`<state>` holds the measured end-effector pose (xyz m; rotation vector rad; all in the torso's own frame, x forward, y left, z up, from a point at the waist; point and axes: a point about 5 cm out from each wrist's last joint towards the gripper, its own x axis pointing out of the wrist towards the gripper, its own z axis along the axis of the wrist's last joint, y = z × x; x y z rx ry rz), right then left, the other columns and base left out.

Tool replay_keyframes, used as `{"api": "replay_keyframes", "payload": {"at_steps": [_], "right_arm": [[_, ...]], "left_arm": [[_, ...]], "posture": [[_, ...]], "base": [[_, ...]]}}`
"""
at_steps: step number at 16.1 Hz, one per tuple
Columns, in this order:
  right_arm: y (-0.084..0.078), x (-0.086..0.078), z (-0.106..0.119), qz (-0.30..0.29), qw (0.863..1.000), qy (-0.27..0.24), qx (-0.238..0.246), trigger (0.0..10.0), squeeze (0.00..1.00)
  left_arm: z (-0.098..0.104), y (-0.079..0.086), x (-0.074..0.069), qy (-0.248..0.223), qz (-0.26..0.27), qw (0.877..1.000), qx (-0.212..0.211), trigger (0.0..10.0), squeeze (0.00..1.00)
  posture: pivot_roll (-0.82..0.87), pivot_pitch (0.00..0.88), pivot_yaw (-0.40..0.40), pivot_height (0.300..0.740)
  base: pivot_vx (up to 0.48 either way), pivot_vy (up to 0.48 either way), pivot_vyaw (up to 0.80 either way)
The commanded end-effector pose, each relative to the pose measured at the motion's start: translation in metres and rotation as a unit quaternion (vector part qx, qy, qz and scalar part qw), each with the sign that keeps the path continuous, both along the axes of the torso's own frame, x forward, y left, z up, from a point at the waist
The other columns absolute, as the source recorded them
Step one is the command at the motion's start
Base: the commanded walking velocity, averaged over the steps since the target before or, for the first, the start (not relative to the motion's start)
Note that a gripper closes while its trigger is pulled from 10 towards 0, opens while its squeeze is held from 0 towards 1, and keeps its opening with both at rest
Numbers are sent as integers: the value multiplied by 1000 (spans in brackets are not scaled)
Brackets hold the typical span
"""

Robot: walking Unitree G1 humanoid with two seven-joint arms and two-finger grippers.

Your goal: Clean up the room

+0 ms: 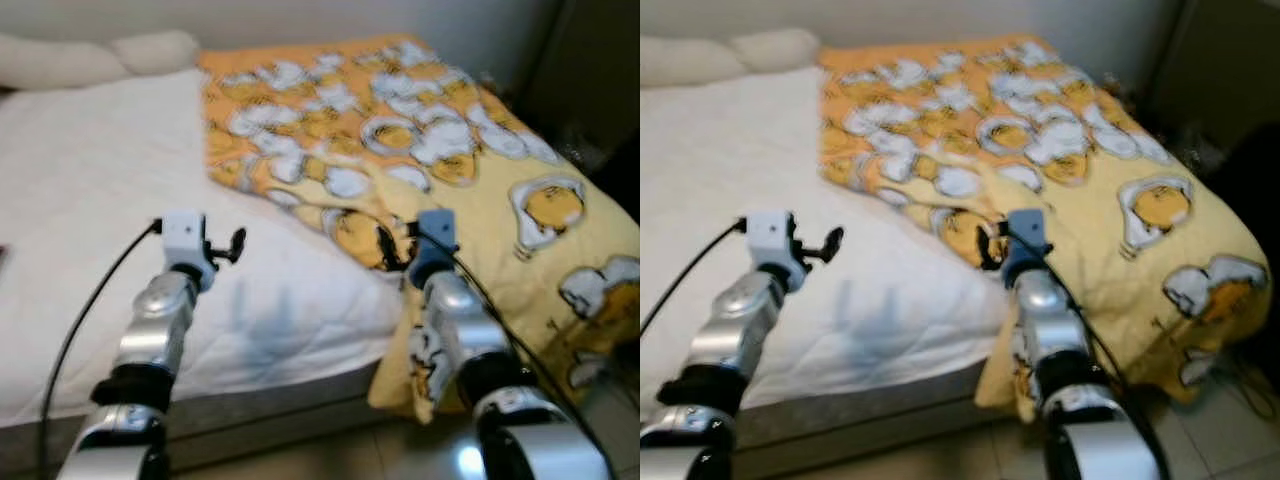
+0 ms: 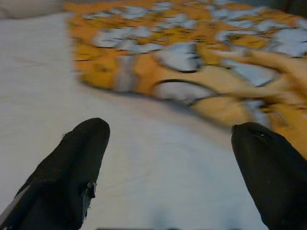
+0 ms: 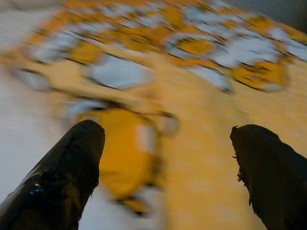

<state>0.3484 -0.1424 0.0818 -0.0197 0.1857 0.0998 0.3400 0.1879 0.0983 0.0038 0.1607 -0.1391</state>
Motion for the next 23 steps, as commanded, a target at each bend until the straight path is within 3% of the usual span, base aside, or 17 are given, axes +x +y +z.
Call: {"api": "replay_keyframes", "payload": {"at_steps": [1, 2, 3, 5, 7, 9, 10, 13, 14, 15, 18, 19, 23], "right_arm": [[4, 3, 4, 4, 1000, -1, 6, 10000, 0], [6, 2, 1, 9, 1000, 10, 25, 10000, 0], [6, 0, -4, 15, 999, 27, 31, 10000, 1000], [3, -2, -18, 23, 997, 75, -10, 10000, 1000], [2, -3, -25, 33, 994, 103, -16, 10000, 1000], [0, -4, -31, 34, 988, 139, -63, 10000, 1000], [-6, -1, -30, 14, 984, 144, -100, 10000, 1000], [-9, -1, -31, -3, 981, 150, -125, 10000, 1000], [-14, -4, -36, -15, 975, 166, -150, 10000, 133], [-15, -5, -37, -19, 973, 167, -158, 10000, 0], [-21, -11, -45, -32, 969, 188, -159, 10000, 0], [-21, -13, -49, -34, 969, 199, -141, 0, 0], [-22, -15, -51, -35, 970, 204, -129, 0, 0]], "left_arm": [[2, 8, 0, -4, 9, 1000, 10, 10000, 0], [2, 8, 0, -5, 8, 1000, 8, 10000, 0], [1, 6, -1, 0, -2, 1000, 9, 10000, 0], [-6, 1, -8, 25, -67, 997, 25, 10000, 0], [-10, -2, -13, 43, -102, 993, 34, 10000, 0], [-12, -4, -18, 57, -142, 987, 41, 10000, 0], [-12, -6, -21, 61, -172, 982, 43, 10000, 0], [-13, -7, -24, 70, -191, 978, 45, 10000, 0], [-13, -8, -25, 74, -202, 976, 46, 10000, 0], [-13, -8, -25, 75, -206, 975, 48, 10000, 0], [-11, -8, -25, 76, -212, 973, 50, 10000, 0], [-10, -10, -26, 78, -220, 971, 50, 10000, 0], [-12, -9, -33, 89, -253, 962, 50, 10000, 0]], "posture": [[-20, 0, 56, 740], [-20, 0, 56, 740], [-20, 0, 57, 740], [-18, 0, 57, 740], [-14, 0, 59, 740], [-5, 0, 64, 740], [-1, 0, 68, 740], [-1, 0, 68, 740], [-1, 0, 68, 740], [-1, 0, 68, 740], [2, 0, 78, 740], [4, 0, 79, 740], [4, 0, 82, 740]], "base": [[247, 0, 0], [0, 0, 0], [0, 0, 0], [0, 0, 0], [0, 0, 0], [0, 0, 0], [0, 0, 0], [0, 0, 0], [0, 0, 0], [0, 0, 0], [0, 0, 0], [0, 0, 0], [0, 0, 0]]}}
